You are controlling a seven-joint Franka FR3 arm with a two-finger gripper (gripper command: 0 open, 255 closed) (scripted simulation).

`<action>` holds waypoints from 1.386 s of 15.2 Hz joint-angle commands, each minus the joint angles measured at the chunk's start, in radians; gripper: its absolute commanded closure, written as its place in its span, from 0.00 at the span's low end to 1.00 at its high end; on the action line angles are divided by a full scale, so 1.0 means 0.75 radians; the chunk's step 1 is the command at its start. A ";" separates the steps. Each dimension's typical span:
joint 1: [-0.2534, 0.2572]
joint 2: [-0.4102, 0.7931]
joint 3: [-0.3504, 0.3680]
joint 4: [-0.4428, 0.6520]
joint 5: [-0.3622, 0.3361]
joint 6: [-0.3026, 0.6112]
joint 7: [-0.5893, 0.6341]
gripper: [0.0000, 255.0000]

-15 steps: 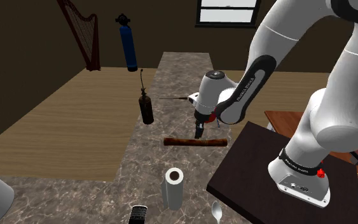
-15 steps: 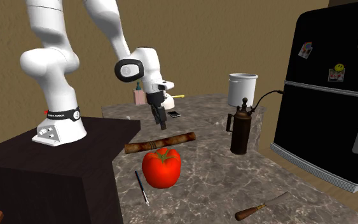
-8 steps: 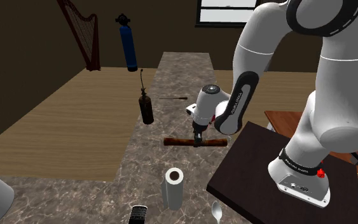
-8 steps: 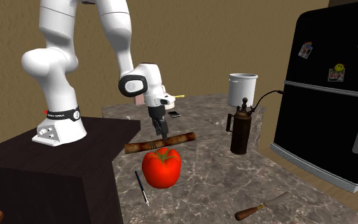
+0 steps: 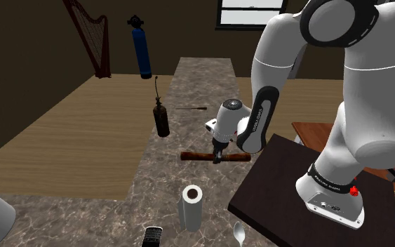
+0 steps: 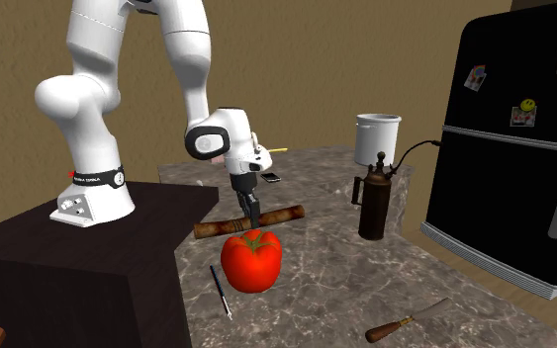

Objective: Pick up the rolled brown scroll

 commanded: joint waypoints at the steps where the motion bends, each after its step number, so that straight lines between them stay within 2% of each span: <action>1: 0.000 0.001 0.000 0.001 0.000 0.001 0.000 1.00; 7: 0.004 0.002 -0.002 0.000 0.001 0.002 0.001 1.00; 15: -0.110 -0.208 0.113 -0.055 0.025 -0.157 -0.042 1.00; 21: -0.200 -0.361 0.225 -0.086 0.133 -0.281 -0.135 1.00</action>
